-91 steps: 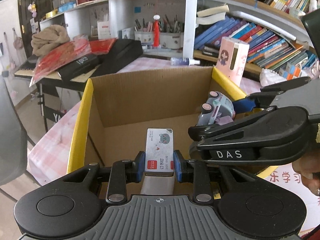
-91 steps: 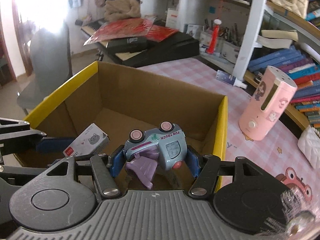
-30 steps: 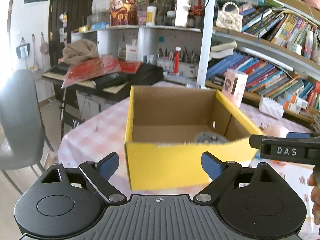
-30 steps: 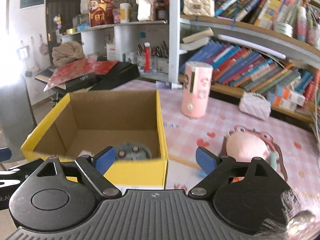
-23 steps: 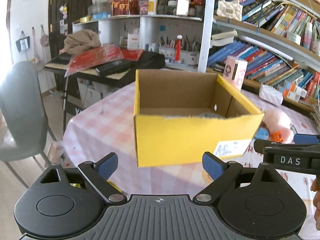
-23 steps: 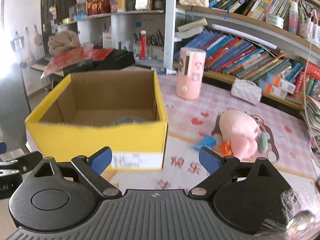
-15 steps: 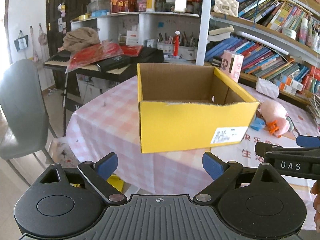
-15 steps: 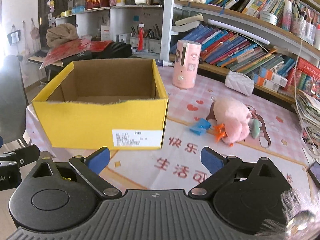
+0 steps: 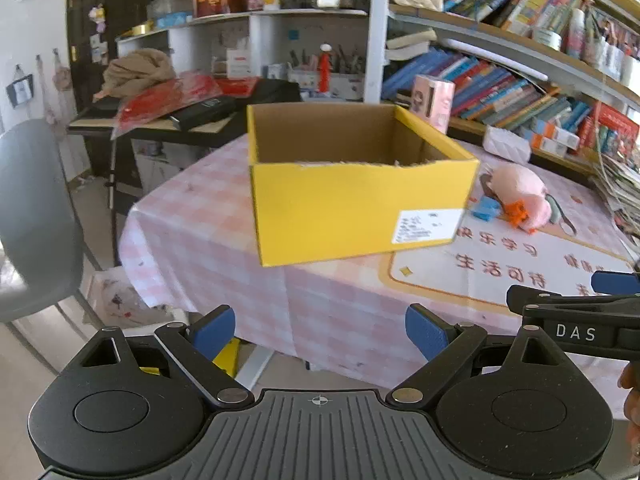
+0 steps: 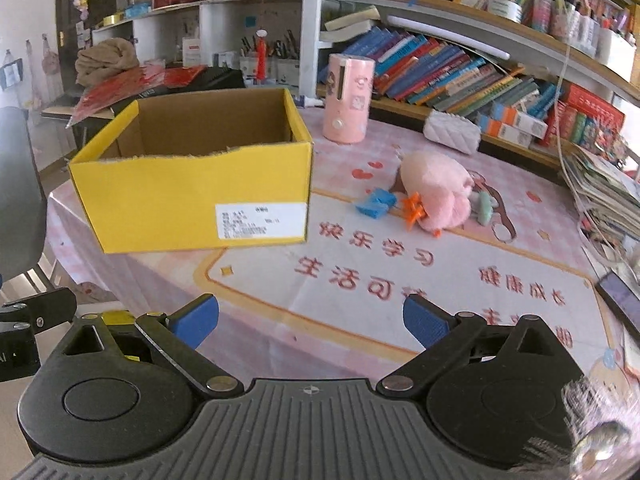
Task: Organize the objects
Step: 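Withdraw both tools from the box back over the table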
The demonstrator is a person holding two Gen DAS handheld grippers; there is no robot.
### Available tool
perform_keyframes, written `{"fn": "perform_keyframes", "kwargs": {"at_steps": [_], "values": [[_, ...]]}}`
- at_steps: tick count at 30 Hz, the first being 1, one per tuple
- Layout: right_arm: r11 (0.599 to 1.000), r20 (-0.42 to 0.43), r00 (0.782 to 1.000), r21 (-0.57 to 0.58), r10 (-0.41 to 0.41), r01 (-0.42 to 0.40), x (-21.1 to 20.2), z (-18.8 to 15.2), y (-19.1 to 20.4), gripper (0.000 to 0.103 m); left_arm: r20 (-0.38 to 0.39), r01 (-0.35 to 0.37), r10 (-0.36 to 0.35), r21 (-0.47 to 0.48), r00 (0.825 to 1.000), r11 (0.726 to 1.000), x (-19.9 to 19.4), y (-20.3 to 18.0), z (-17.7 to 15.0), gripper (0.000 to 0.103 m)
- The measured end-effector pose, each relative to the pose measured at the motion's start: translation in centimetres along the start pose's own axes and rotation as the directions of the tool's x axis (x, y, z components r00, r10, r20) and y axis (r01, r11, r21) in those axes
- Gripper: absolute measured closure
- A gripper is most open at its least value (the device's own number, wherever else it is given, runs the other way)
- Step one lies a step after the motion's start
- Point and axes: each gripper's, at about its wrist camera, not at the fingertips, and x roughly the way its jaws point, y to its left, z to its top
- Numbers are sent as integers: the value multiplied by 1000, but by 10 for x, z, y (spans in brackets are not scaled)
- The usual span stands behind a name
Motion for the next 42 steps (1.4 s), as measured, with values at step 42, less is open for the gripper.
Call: {"fn": "perform_keyframes", "kwargs": {"at_steps": [42], "values": [[949, -82, 965, 177, -249, 260, -5, -20, -100, 2, -64, 254, -246, 190, 967, 948, 40, -100, 17, 9]]}}
